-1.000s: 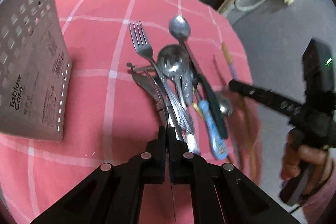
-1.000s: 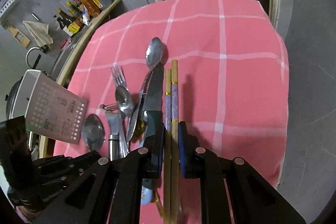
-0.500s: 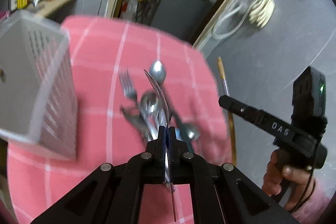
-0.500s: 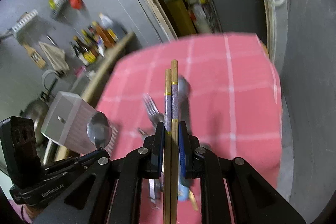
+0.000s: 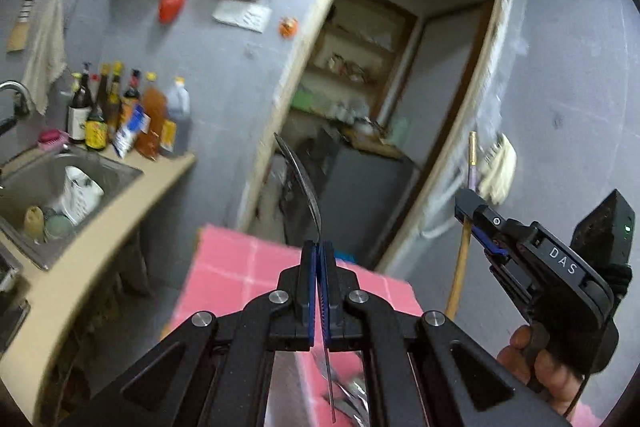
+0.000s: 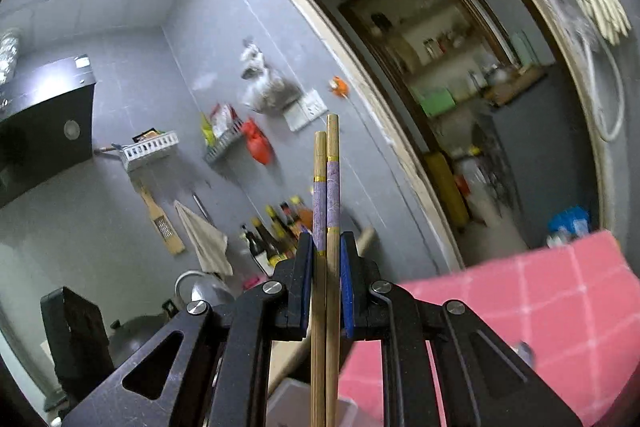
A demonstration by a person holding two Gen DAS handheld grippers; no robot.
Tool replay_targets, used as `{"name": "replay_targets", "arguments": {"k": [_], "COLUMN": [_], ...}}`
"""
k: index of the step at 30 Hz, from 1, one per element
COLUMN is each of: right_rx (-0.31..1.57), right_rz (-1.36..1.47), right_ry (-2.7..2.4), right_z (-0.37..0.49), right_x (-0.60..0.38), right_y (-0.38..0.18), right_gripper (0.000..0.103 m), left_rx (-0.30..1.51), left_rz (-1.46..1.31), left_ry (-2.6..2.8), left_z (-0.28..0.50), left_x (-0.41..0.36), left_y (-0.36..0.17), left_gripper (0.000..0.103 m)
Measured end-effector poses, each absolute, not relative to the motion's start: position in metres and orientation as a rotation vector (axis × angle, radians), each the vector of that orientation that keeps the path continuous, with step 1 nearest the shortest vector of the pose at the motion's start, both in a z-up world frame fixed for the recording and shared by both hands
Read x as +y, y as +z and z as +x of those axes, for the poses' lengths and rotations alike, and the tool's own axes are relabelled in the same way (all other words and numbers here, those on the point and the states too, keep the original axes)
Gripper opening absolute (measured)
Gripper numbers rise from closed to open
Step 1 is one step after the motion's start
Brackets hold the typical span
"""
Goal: Organize utensils
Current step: 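Carry the chopsticks with the right gripper and lower them into the white caddy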
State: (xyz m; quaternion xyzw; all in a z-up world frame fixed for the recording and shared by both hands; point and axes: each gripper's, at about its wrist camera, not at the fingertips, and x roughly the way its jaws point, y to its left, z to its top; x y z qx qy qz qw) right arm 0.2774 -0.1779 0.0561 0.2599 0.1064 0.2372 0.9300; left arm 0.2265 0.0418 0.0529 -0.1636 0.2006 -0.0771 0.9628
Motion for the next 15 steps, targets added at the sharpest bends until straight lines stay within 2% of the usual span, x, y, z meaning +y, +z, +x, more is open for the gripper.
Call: {"name": "replay_targets", "arguments": {"k": [7,15], "right_rx": [0.222,0.326], "right_rz": [0.503,0.453], "right_ry": [0.467,0.498], "right_z": [0.313,0.311], "right_x": [-0.105,-0.093], "right_y": [0.021,-0.023], "right_gripper": [0.012,0.012], "left_rx": [0.412,0.449], "left_rz": [-0.337,-0.290], "left_ry": [-0.144,-0.184], "left_z": [0.245,0.243], "left_x": [0.075,0.084], "left_y": [0.018,-0.011], "left_gripper": [0.002,0.002]}}
